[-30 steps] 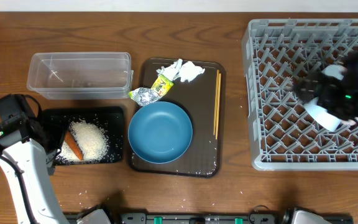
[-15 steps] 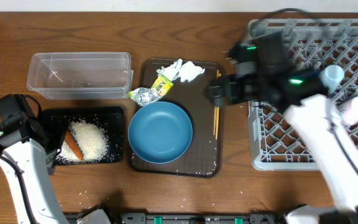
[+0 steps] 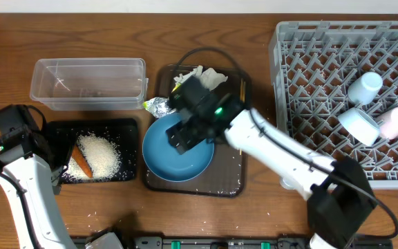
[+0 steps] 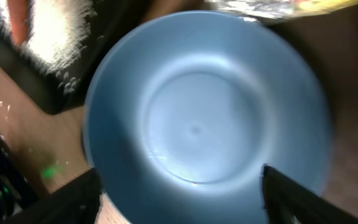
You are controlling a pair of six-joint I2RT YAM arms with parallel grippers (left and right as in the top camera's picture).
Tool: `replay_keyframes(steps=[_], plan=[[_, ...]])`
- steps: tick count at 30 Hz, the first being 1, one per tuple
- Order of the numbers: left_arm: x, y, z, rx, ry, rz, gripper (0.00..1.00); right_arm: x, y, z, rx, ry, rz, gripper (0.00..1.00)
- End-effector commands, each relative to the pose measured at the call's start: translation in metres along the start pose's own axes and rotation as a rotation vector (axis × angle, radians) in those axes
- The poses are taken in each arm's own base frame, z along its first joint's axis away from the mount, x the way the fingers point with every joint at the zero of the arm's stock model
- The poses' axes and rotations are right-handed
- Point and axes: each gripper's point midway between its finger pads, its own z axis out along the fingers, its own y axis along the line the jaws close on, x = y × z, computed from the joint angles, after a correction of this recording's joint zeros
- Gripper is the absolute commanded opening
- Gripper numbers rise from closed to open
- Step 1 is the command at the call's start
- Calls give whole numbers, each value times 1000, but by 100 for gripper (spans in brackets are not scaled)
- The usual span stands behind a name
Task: Sort waste into correct bins and load items into the dishwasher rack
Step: 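Move the right gripper to the blue plate and grasp its rim, then lift the blue plate and carry it to the back of the rack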
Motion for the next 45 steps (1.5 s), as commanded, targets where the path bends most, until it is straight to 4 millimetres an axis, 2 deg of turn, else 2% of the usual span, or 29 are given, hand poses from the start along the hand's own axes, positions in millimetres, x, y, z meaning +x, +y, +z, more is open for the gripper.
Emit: replay_keyframes(steps=[1,6,9,14,19,27,30,32,35,38,42,45], plan=[[-2,0,-1,-3,-1,-17,98,-1,16,6,70,-20,-83,70],[-2,0,-1,-3,-1,-17,98,14,33,28,140,14,-168,60],[-2,0,-1,-3,-1,-17,98,24,47,47,129,40,-211,59],[-2,0,-1,-3,-1,-18,98,41,59,74,118,90,-243,60],[-2,0,-1,-3,-1,-17,98,55,61,91,127,137,-236,57],[-2,0,-1,-3,-1,-17,98,62,58,99,134,164,-213,35],[-2,0,-1,-3,-1,-17,98,60,59,98,134,158,-193,10],[-2,0,-1,-3,-1,-17,98,56,61,94,133,153,-190,1],[-2,0,-1,-3,-1,-17,98,39,65,77,132,135,-181,1],[-2,0,-1,-3,-1,-17,98,11,67,48,132,102,-173,1],[-2,0,-1,-3,-1,-18,98,-32,51,-5,172,38,-129,1],[-2,0,-1,-3,-1,-18,98,-62,24,-55,200,-16,-61,1]])
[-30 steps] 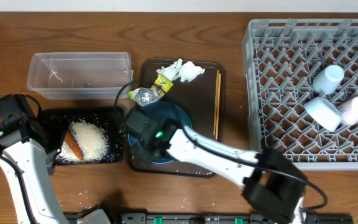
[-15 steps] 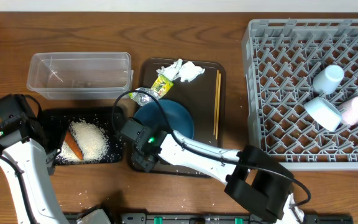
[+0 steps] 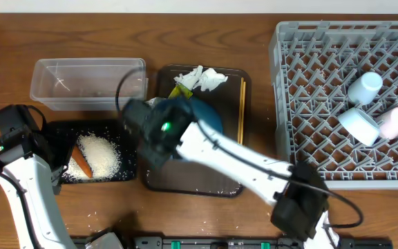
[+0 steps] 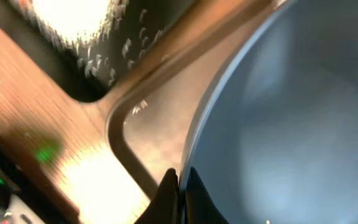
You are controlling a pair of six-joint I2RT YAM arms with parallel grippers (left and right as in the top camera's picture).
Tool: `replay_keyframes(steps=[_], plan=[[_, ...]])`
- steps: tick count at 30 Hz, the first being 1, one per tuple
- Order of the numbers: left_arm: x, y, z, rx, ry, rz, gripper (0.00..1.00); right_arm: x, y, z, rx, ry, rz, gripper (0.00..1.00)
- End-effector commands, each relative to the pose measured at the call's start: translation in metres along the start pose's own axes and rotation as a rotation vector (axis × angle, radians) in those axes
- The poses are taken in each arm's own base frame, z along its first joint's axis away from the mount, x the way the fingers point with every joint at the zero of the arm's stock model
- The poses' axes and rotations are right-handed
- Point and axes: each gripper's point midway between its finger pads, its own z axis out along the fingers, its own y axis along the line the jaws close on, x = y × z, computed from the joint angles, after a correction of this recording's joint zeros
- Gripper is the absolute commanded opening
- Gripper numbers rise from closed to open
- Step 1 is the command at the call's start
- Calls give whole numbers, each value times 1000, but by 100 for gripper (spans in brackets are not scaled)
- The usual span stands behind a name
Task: Sort waste into correct bins and load items into the dishwasher rack
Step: 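Lift the blue plate and carry it to the back of the rack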
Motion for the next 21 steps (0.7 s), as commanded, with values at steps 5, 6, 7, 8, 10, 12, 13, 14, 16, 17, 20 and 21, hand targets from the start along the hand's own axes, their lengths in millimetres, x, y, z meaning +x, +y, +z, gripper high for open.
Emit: replay_keyframes(steps=[5,6,7,8,10,12,13,14,16,17,20,21], plan=[[-2,0,-1,-2,-1,-17,98,-45,-131,-114,100,-183,253,1],[-2,0,-1,-2,-1,-17,98,-45,-148,-124,96,-196,283,1],[-2,0,-1,-2,-1,-18,98,-44,-170,-136,77,-215,312,1],[-2,0,-1,-2,-1,-17,98,-43,-186,-144,50,-233,327,1],[-2,0,-1,-2,-1,-17,98,-42,-215,-159,-44,-281,343,1],[-2,0,-1,-2,-1,-17,98,-39,-241,-175,-175,-352,330,1],[-2,0,-1,-2,-1,-17,98,-36,-256,-183,-238,-394,327,1],[-2,0,-1,-2,-1,-17,98,-32,-271,-191,-282,-431,338,1],[-2,0,-1,-2,-1,-18,98,-21,-306,-207,-361,-512,399,1],[-2,0,-1,-2,-1,-17,98,-15,-321,-212,-392,-546,421,1],[-2,0,-1,-2,-1,-17,98,3,-358,-232,-489,-665,434,1],[-2,0,-1,-2,-1,-17,97,9,-369,-237,-520,-706,426,1]])
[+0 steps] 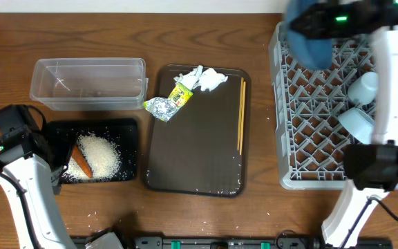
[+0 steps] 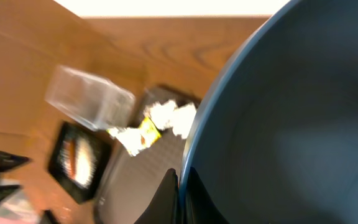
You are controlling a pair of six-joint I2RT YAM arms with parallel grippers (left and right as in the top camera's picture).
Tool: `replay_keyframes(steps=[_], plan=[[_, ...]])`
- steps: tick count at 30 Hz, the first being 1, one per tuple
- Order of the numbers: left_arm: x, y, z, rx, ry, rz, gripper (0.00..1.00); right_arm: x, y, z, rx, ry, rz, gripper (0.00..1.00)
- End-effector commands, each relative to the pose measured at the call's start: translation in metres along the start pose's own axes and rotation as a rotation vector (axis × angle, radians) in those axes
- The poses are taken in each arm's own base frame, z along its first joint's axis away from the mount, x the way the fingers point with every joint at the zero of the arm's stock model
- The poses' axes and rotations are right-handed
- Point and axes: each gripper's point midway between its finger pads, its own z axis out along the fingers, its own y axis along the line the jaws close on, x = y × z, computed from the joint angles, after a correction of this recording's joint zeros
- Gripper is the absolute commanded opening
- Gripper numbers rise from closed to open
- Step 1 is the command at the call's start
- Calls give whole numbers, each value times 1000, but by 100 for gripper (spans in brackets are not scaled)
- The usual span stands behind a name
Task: Sort waste into correct bins and load items into the dishwasher rack
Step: 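Lift the blue plate and carry it to the back of the rack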
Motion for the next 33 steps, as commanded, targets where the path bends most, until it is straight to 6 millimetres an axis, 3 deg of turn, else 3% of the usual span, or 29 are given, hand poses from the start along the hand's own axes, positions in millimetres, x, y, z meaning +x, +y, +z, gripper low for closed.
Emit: replay_keyframes(steps=[1,4,8,16,23,33], plan=[[-2,0,-1,-2,-1,-17,98,-11,9,-22,-333,-93,-49,1],[-2,0,-1,-2,-1,-17,98,-17,-13,-31,-426,-151,-26,1],[-2,0,-1,-2,-1,-17,98,-19,-27,-27,-631,-206,-4,1],[-2,0,-1,-2,-1,-18,98,-8,-61,10,-668,-161,108,1],[-2,0,-1,-2,-1,-18,98,-9,-80,13,-606,-153,153,1],[-2,0,-1,-2,-1,-17,98,-7,-135,5,-341,-131,371,1]])
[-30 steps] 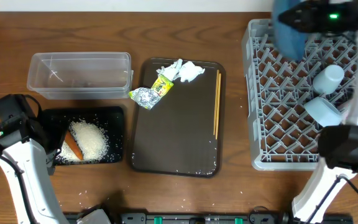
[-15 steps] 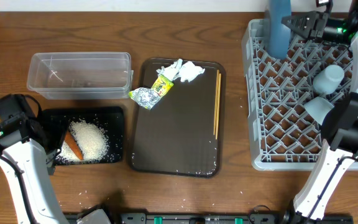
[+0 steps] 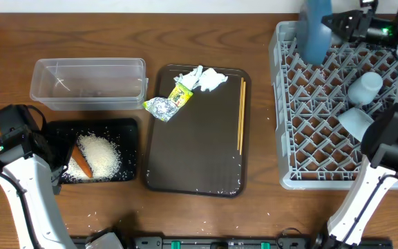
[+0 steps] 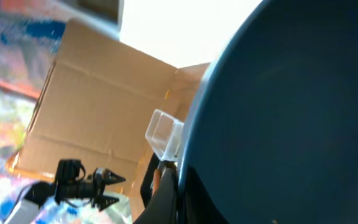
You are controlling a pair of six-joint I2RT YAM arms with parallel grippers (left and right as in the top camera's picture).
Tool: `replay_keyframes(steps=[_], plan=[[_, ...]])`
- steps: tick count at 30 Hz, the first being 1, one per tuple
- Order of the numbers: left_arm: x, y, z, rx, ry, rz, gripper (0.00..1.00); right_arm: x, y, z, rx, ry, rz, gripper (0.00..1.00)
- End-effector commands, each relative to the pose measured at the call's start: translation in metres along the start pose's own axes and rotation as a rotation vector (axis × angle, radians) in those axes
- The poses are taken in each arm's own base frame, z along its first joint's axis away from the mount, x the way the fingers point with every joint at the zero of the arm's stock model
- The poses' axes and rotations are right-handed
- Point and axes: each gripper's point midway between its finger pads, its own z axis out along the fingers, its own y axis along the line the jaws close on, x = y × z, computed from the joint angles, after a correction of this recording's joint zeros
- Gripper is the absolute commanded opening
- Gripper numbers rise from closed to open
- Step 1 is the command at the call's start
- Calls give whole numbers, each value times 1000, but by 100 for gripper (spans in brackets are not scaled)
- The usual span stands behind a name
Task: Sort waste into correct bins and load items into the dishwasher rack
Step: 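Lift the blue plate and carry it to the back of the rack, then stand the blue plate upright in the rack and release it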
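My right gripper [image 3: 328,21] is shut on the rim of a blue plate [image 3: 316,31]. It holds the plate on edge over the back left corner of the grey dishwasher rack [image 3: 323,145]. In the right wrist view the plate [image 4: 291,118] fills the right side, and a dark finger [image 4: 168,199] presses on its rim. On the brown tray [image 3: 192,162] lie a foil ball [image 3: 159,107], a yellow wrapper [image 3: 179,93], white tissue [image 3: 202,77] and chopsticks [image 3: 240,114]. My left arm [image 3: 14,131] rests at the table's left; its jaws do not show.
A clear bin [image 3: 88,83] stands at the back left. In front of it is a black bin [image 3: 126,124] holding rice and a carrot piece. Two white cups [image 3: 363,88] [image 3: 356,121] lie in the rack's right half. Rice grains are scattered near the front edge.
The plate was tilted, broad side up, above the rack's back left corner. Now it stands on edge there, and my right arm reaches in from the rack's right side. The left arm is unchanged.
My right gripper hung open over the blue plate on the tray. Then it was shut on the plate's rim at the tray's left side. Then it held the plate above the rack's back left corner, leaving the tray with only waste and chopsticks. Now the plate stands upright there.
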Motion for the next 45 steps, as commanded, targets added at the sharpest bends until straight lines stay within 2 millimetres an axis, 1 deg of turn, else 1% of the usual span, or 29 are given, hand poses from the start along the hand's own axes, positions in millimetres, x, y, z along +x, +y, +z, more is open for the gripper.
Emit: replay_keyframes(steps=[1,2,5,7,8,9,10,11,12,13,15,19,21,23,25,26,27,29,30,31,32,33,34,35,39,42,45], plan=[[-2,0,-1,-2,-1,-17,98,-2,-24,-15,175,-27,111,1],[-2,0,-1,-2,-1,-17,98,-1,-25,-19,210,-30,119,2],[-2,0,-1,-2,-1,-17,98,1,-28,-32,339,-41,133,9],[-2,0,-1,-2,-1,-17,98,1,-27,-44,450,-59,132,22],[-2,0,-1,-2,-1,-17,98,1,-25,-49,492,-67,132,25],[-2,0,-1,-2,-1,-17,98,0,-22,-56,553,-81,134,30],[-2,0,-1,-2,-1,-17,98,0,-18,-64,611,-100,137,42],[-2,0,-1,-2,-1,-17,98,-1,-14,-70,655,-117,136,66],[-2,0,-1,-2,-1,-17,98,-2,-8,-77,700,-135,127,84],[-2,0,-1,-2,-1,-17,98,-4,1,-84,735,-156,117,98],[-2,0,-1,-2,-1,-17,98,-5,15,-95,795,-197,114,99],[-2,0,-1,-2,-1,-17,98,-7,48,-119,897,-289,93,99],[-2,0,-1,-2,-1,-17,98,-7,65,-127,926,-330,73,99],[-2,0,-1,-2,-1,-17,98,-7,84,-129,921,-353,37,99],[-2,0,-1,-2,-1,-17,98,-7,98,-125,910,-358,6,98],[-2,0,-1,-2,-1,-17,98,-6,102,-120,905,-351,-13,91],[-2,0,-1,-2,-1,-17,98,-5,105,-112,897,-334,-37,79],[-2,0,-1,-2,-1,-17,98,-3,109,-91,879,-285,-88,44],[-2,0,-1,-2,-1,-17,98,-1,109,-78,872,-255,-114,31],[-2,0,-1,-2,-1,-17,98,2,109,-62,864,-215,-149,15],[-2,0,-1,-2,-1,-18,98,4,106,-49,867,-189,-165,3],[-2,0,-1,-2,-1,-17,98,6,103,-35,876,-162,-183,1],[-2,0,-1,-2,-1,-17,98,8,99,-23,894,-144,-196,1],[-2,0,-1,-2,-1,-17,98,10,92,-8,921,-119,-221,1],[-2,0,-1,-2,-1,-17,98,12,66,30,1018,-71,-272,1],[-2,0,-1,-2,-1,-17,98,12,44,46,1067,-51,-283,2],[-2,0,-1,-2,-1,-17,98,8,20,45,1117,-48,-270,1]])
